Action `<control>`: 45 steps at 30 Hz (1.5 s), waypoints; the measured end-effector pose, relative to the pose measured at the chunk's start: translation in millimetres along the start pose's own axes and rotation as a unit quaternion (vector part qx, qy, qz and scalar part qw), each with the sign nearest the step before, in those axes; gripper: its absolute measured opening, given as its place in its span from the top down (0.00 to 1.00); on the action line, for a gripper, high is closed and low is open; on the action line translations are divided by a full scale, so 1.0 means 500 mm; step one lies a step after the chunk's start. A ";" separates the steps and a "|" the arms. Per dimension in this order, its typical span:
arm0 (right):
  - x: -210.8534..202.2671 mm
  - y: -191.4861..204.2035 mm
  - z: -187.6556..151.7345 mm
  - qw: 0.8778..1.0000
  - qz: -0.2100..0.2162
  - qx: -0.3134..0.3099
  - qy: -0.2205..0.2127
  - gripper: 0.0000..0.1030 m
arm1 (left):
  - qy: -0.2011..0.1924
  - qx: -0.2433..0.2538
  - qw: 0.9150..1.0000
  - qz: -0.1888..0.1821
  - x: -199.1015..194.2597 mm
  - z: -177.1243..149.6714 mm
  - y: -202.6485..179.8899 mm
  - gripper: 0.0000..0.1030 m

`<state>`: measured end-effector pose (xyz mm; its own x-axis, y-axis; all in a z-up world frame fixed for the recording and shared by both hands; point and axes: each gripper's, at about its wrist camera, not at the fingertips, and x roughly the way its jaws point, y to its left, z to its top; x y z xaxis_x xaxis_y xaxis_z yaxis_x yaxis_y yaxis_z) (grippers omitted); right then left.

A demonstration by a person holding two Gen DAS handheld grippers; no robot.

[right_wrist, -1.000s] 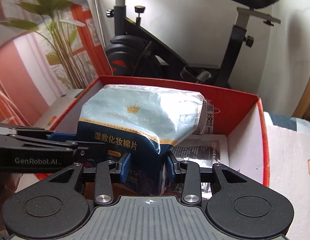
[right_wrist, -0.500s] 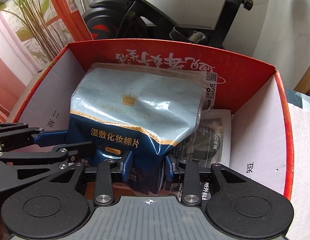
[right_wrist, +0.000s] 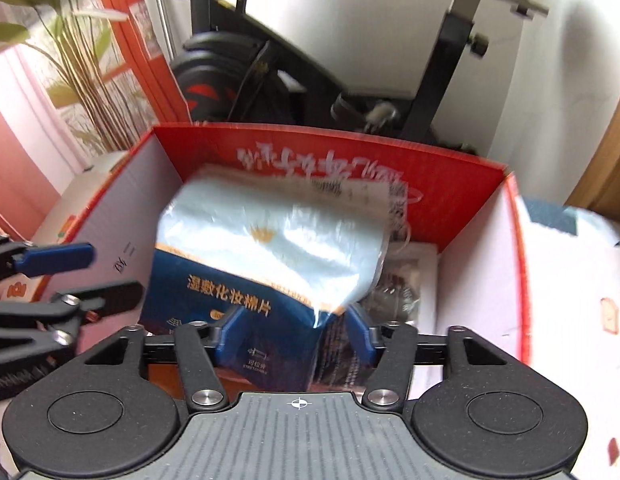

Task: Organize soft objects
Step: 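Open the right gripper and withdraw it from the box, then move both grippers toward the pile of soft items beside the red box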

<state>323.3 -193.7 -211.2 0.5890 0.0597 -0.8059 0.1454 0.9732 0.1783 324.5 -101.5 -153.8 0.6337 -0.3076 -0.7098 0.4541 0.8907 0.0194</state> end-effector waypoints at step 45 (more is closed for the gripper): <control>-0.434 0.015 -0.309 0.955 -0.014 0.027 -0.294 0.00 | -0.218 -0.066 0.969 0.100 -0.421 -0.259 0.010 0.00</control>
<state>73.6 -165.1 -122.0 0.9265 -0.1159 -0.3579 0.1984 0.9588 0.2033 112.3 11.1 -95.3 0.9176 -0.2111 -0.3367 0.2292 0.9733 0.0146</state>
